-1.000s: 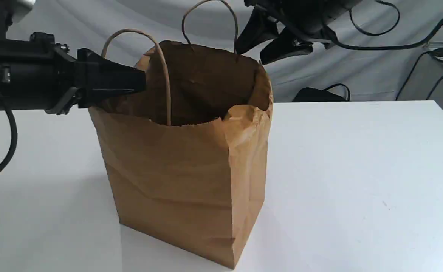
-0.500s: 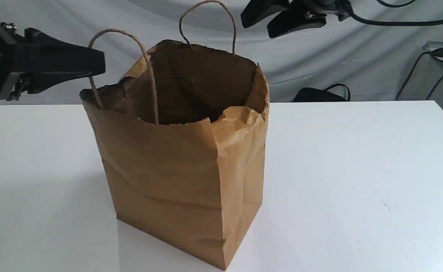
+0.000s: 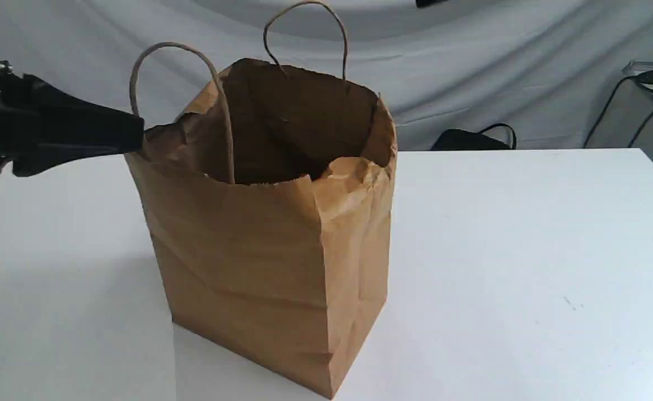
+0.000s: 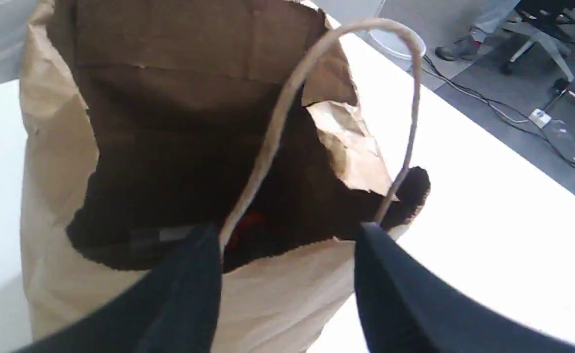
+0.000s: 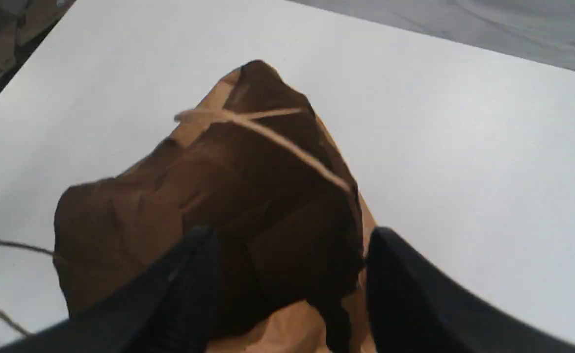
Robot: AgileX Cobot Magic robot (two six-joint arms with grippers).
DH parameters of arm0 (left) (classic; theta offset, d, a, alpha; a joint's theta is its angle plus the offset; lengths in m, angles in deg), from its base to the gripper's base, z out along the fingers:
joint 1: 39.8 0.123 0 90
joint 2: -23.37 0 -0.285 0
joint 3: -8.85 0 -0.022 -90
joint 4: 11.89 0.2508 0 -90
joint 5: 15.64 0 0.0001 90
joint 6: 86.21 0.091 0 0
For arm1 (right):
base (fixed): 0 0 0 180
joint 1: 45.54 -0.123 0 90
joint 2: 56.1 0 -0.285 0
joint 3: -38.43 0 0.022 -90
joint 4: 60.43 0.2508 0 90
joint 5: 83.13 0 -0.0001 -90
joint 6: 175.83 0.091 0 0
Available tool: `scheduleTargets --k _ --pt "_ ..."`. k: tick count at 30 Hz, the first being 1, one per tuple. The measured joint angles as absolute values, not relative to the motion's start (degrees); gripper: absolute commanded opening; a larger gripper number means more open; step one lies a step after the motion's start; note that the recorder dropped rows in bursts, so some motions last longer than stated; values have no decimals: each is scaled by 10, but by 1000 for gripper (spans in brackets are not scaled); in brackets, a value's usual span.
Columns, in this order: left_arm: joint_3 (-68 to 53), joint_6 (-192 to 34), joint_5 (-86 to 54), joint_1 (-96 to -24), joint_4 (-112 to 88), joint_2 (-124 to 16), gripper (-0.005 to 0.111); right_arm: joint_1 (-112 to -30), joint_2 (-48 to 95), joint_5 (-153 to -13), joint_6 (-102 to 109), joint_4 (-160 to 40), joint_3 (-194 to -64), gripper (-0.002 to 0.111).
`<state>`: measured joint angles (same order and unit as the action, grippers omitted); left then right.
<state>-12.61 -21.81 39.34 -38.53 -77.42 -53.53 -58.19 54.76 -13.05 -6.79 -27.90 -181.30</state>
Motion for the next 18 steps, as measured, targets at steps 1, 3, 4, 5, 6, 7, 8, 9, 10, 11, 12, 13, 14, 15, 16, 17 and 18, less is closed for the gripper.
scheduleTargets --k 1,3,4,5,6,7,8,9,10,11,12,13,14,15,16,17,18 --pt "-126 -225 389 -385 -762 -525 45 -582 534 -130 -78 -279 -1794 39" --pt "-126 -240 379 -385 -741 -505 45 -582 511 -130 -97 -279 -1753 28" --pt "-126 -249 373 -385 -728 -495 44 -582 498 -130 -108 -279 -1729 21" --pt "-126 -256 368 -385 -720 -489 41 -582 485 -130 -120 -279 -1704 13" --pt "-126 -269 362 -385 -703 -476 35 -582 477 -130 -127 -279 -1684 10" --pt "-126 -277 359 -385 -689 -468 28 -582 461 -130 -140 -279 -1652 3" --pt "-126 -286 357 -385 -677 -457 23 -582 446 -132 -149 -280 -1625 0" --pt "-126 -291 356 -385 -666 -447 15 -582 433 -137 -155 -280 -1608 0" --pt "-126 -296 356 -385 -659 -438 7 -582 416 -151 -160 -280 -1580 0" --pt "-126 -297 356 -385 -653 -427 0 -582 398 -172 -164 -280 -1552 0" --pt "-126 -299 356 -385 -646 -416 0 -582 378 -199 -170 -280 -1523 0" --pt "-126 -300 357 -385 -641 -405 0 -582 362 -223 -173 -280 -1493 0" --pt "-126 -301 357 -385 -638 -395 0 -582 336 -263 -179 -280 -1462 0" --pt "-126 -303 357 -385 -637 -381 0 -582 322 -291 -182 -280 -1437 0" --pt "-126 -305 357 -385 -636 -371 0 -582 293 -328 -185 -280 -1398 0" --pt "-126 -308 356 -385 -635 -361 0 -582 268 -365 -187 -280 -1365 0" --pt "-129 -311 352 -385 -636 -345 0 -582 248 -396 -188 -280 -1345 0"
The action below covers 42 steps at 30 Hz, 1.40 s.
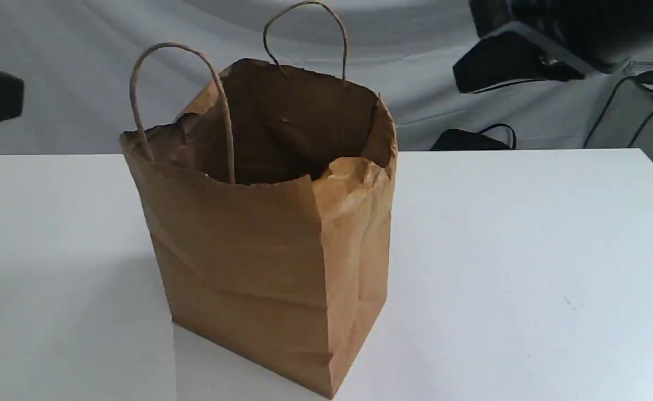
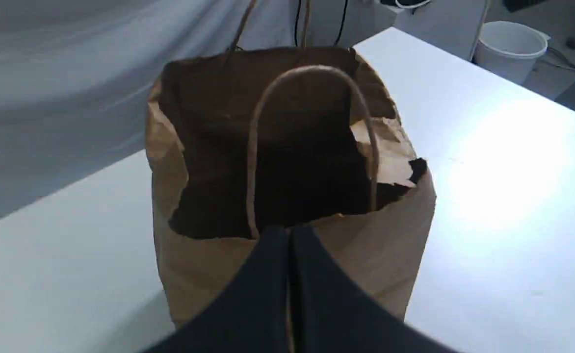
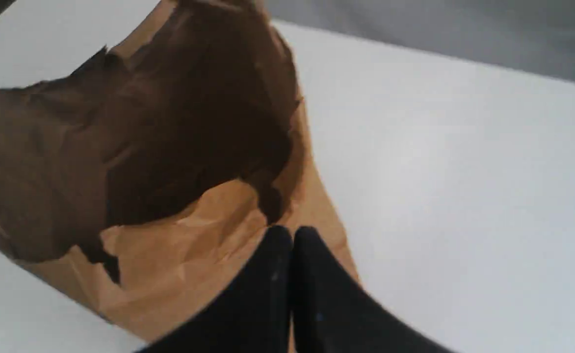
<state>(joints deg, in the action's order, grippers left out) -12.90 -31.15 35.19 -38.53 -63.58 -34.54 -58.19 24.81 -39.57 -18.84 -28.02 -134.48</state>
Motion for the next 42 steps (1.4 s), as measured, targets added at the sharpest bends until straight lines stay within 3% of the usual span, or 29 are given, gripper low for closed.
scheduleTargets --k 8,14,23,42 --pt "-232 -316 241 -385 -652 -208 0 -582 62 -638 -197 -279 -1113 0" --pt "-328 -316 166 -385 -706 -107 0 -582 -38 -677 -199 -279 -1024 0" --pt "-389 -316 164 -385 -735 -35 0 -582 -67 -684 -198 -279 -1007 0" --pt "-390 -316 189 -385 -735 -34 0 -582 -67 -684 -197 -279 -1007 0"
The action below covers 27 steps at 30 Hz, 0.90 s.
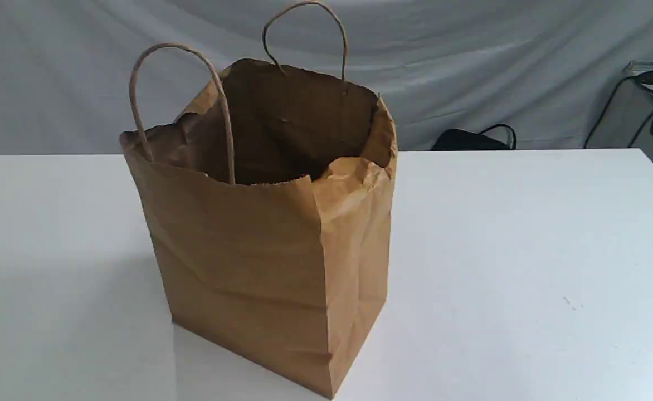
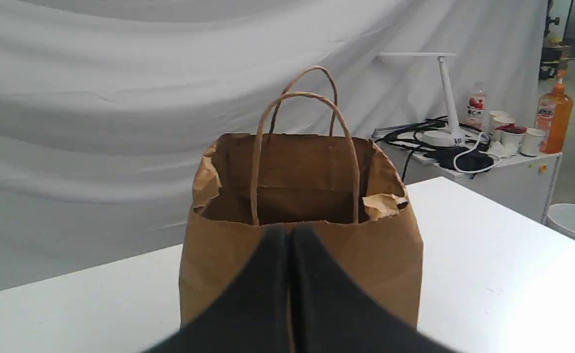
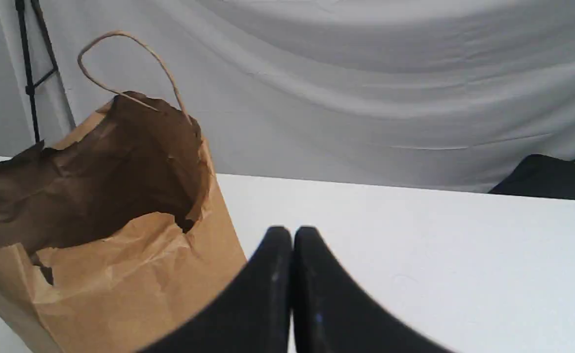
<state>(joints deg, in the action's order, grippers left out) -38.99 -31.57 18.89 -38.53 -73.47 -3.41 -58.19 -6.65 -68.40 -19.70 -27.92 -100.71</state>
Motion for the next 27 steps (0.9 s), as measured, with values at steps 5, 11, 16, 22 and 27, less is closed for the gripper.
scheduleTargets --k 5,11,16,22,27 --pt "-390 -316 191 -385 -735 -34 0 -582 -72 -686 -203 -310 -1007 0" --pt "-390 -316 191 -385 -735 -34 0 -569 -139 -743 -219 -344 -971 0" --pt "-390 -316 191 -385 -735 -34 0 -509 -218 -803 -224 -349 -897 0" --pt "-390 -316 191 -385 -735 -34 0 -448 -320 -835 -227 -350 -812 0" --pt "-390 -316 191 -385 -735 -34 0 -428 -397 -853 -227 -350 -742 0"
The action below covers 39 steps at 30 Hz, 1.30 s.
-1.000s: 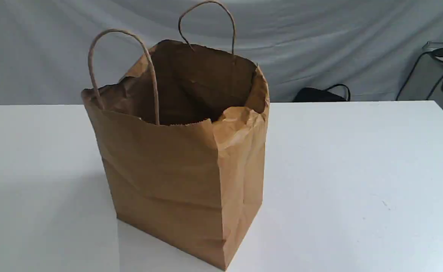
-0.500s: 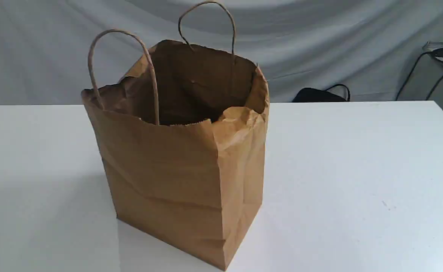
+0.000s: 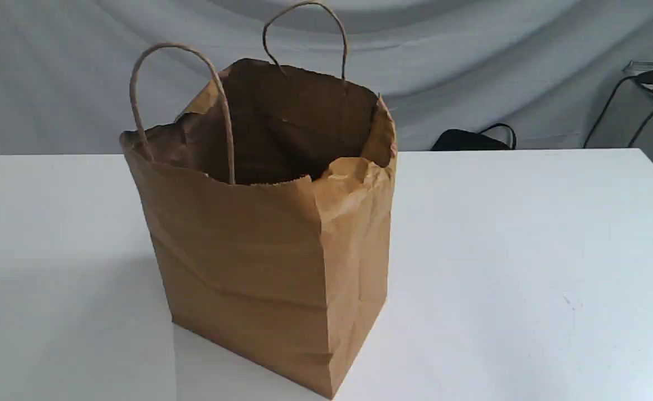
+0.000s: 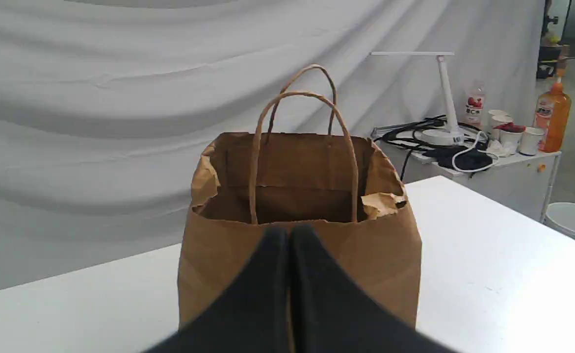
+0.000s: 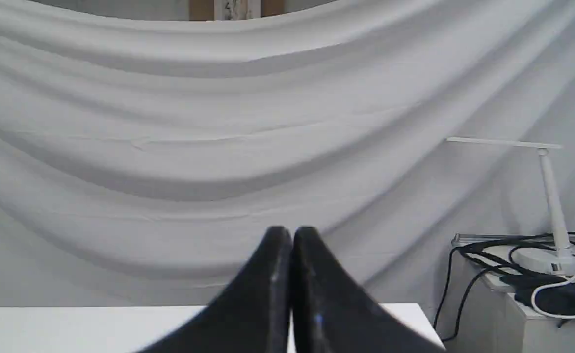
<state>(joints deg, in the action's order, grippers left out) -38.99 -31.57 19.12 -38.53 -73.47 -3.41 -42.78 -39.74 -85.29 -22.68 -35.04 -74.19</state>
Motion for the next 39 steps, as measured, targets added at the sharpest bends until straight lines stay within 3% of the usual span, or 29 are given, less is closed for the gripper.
scheduleTargets --k 6,22,29,39 --pt "-390 -316 191 -385 -735 -34 0 -425 -473 -865 -227 -350 -687 0" --pt "-390 -316 192 -385 -735 -34 0 -425 -480 -899 -215 -349 -650 0" --pt "-390 -316 192 -385 -735 -34 0 -425 -480 -847 -39 -594 -646 0" --pt "-390 -316 192 -385 -735 -34 0 -425 -480 -783 16 -631 -645 0"
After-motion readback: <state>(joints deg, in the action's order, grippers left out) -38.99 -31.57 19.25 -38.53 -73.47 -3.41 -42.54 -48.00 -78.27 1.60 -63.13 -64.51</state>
